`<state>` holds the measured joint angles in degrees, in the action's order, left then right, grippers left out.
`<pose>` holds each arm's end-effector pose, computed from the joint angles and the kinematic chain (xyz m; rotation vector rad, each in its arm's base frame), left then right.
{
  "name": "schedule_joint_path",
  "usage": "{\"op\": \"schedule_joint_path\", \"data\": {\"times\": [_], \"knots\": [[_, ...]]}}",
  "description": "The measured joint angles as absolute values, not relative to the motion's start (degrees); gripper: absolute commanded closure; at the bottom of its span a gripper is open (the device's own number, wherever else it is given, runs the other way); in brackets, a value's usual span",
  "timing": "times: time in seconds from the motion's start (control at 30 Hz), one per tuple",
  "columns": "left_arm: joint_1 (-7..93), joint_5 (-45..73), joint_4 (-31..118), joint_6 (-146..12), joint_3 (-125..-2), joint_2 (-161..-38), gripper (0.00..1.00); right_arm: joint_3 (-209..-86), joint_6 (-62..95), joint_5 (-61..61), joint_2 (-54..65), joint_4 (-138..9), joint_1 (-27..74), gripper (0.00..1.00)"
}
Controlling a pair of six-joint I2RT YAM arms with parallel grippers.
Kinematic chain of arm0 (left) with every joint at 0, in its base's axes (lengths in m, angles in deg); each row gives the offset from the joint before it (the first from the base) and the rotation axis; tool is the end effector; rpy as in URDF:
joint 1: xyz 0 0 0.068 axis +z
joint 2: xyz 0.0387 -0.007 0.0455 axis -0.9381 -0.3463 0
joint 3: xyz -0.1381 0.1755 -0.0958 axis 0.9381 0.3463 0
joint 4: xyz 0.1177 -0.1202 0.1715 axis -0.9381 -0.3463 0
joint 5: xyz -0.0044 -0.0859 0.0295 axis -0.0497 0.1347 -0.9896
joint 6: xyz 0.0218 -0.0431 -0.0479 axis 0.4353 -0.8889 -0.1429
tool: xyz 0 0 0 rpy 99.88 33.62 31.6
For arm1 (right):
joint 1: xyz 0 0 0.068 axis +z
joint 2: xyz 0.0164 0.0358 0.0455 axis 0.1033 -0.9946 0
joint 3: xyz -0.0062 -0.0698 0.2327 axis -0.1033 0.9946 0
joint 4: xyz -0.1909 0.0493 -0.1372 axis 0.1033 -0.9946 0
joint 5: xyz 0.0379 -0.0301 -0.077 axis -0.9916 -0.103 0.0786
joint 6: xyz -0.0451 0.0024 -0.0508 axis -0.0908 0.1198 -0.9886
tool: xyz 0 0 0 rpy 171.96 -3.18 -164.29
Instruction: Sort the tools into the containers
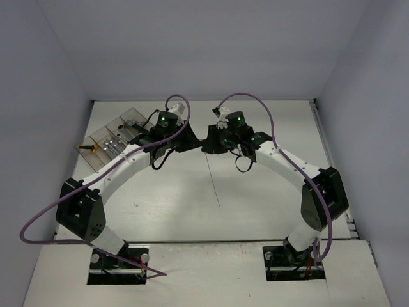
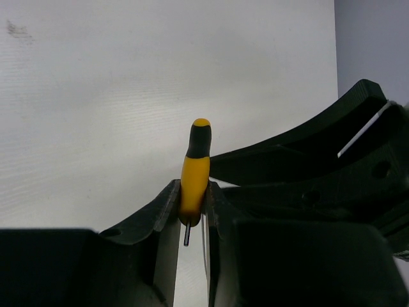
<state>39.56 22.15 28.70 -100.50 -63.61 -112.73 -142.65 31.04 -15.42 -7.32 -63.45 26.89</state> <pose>0.2990 -0.1916 0.2820 -0.1060 2.2391 -1.0650 0.3071 0.2233 0.2659 -0.4828 2.0156 0.9908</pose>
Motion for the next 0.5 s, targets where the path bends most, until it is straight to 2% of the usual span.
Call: {"op": "schedule_joint_path", "data": {"times": [0.2, 0.33, 0.5], "knots": [[43.6, 22.0, 28.5, -100.3, -62.5, -110.4, 1.0, -141.9, 30.9, -16.3, -7.3, -63.4, 27.3, 0.46], [50.1, 22.2, 25.1, -99.7, -61.9, -107.2, 1.0, -140.8, 30.7, -16.8, -6.3, -63.4, 27.4, 0.44], [62.9, 21.8, 17.5, -95.9, -62.7, -102.5, 1.0, -138.8, 29.8, -17.0, -2.0, -63.9, 27.2, 0.43]]}}
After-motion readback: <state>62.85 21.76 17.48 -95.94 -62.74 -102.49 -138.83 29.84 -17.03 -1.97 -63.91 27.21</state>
